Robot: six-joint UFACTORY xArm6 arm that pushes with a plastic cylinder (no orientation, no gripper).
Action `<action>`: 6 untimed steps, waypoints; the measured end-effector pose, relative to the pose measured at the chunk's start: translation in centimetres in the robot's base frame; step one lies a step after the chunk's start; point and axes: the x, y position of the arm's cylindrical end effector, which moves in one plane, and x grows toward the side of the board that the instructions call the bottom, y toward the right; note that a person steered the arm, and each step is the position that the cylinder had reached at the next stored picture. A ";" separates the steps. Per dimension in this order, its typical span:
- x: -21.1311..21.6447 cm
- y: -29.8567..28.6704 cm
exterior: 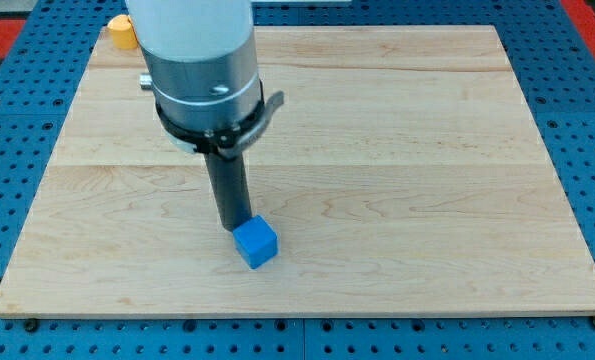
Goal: Point at the red circle
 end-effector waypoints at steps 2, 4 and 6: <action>-2.1 0.2; -12.0 -16.5; -23.7 -20.0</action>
